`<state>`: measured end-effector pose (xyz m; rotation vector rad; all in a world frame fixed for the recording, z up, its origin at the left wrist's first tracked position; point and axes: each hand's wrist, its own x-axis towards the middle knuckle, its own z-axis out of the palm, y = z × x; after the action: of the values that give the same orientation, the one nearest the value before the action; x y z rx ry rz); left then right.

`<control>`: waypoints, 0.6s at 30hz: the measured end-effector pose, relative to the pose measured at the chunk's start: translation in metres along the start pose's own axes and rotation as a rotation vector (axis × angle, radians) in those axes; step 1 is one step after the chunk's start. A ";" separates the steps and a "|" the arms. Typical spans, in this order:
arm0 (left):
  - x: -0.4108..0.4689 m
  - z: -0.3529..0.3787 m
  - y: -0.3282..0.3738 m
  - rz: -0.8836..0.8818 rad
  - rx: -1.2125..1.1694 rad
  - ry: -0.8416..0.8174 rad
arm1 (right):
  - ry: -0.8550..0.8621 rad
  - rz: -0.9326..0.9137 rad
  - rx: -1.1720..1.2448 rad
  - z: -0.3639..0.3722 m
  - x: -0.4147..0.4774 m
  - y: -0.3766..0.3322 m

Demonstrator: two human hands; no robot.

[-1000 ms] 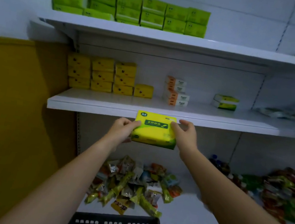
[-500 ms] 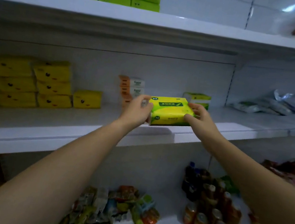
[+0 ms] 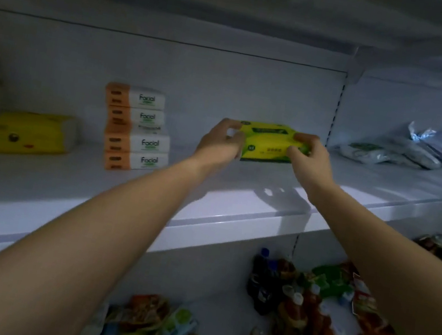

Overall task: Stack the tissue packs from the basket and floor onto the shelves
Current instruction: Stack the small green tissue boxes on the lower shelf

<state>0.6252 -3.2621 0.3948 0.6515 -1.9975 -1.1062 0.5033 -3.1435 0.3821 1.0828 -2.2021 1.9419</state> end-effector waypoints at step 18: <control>0.131 0.104 -0.026 0.083 0.024 0.135 | 0.107 -0.069 0.059 0.025 0.143 0.068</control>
<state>0.4665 -3.3186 0.3842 0.6331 -1.9069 -0.9649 0.3714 -3.2350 0.3805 1.0216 -2.0388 1.9983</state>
